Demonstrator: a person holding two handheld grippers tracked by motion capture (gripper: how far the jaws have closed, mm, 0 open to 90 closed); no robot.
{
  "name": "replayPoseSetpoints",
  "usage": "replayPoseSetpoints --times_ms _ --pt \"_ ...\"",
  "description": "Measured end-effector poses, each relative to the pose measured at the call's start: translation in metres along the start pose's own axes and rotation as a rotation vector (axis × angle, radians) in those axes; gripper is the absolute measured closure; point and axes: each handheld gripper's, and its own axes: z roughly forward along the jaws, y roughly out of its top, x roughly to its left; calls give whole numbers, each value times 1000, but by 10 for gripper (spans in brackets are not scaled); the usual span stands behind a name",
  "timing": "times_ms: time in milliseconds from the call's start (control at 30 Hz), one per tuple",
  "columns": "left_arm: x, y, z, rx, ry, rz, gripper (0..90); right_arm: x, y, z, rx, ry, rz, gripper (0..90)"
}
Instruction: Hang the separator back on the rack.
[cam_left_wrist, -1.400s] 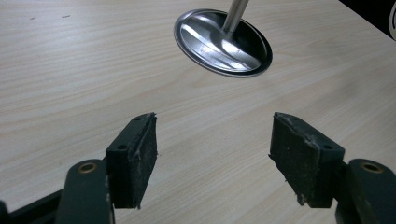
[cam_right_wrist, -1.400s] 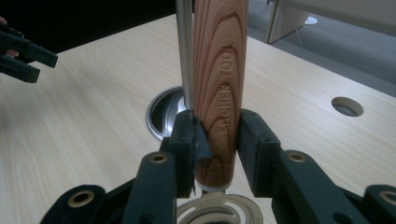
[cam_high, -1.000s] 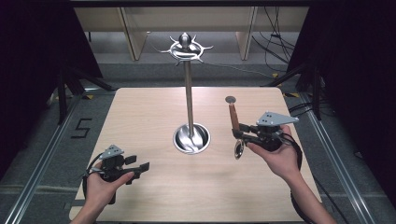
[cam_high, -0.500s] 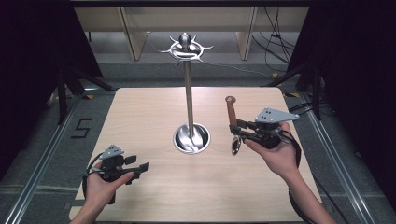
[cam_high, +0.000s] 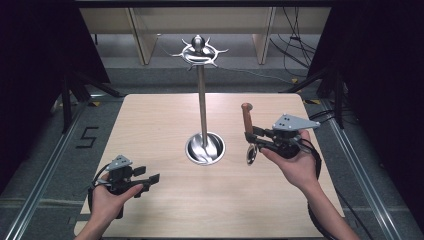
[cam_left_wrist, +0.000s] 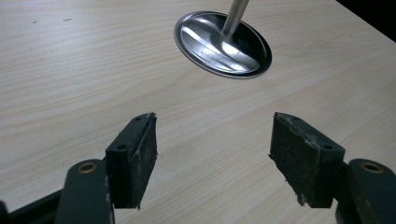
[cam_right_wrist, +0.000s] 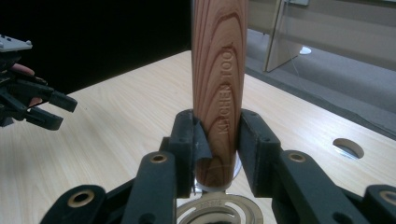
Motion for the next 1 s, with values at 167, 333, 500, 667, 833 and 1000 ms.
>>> replayPoseSetpoints --times_ms 167,333,500,667,833,1000 --pt "1 0 0 -5 -4 7 311 3 2 0 -9 -6 22 693" --pt "1 0 0 -4 -4 4 311 3 6 0 -13 11 -1 693" --pt "0 0 -1 -7 1 -4 311 4 9 -1 -12 7 -3 693" --pt "0 0 0 -8 2 -3 311 5 12 0 -25 11 -1 693" --pt "0 0 -1 -9 3 -2 311 7 16 0 -30 -5 10 693" --pt "0 0 -1 -9 3 -3 310 6 20 0 -52 -12 -18 693"
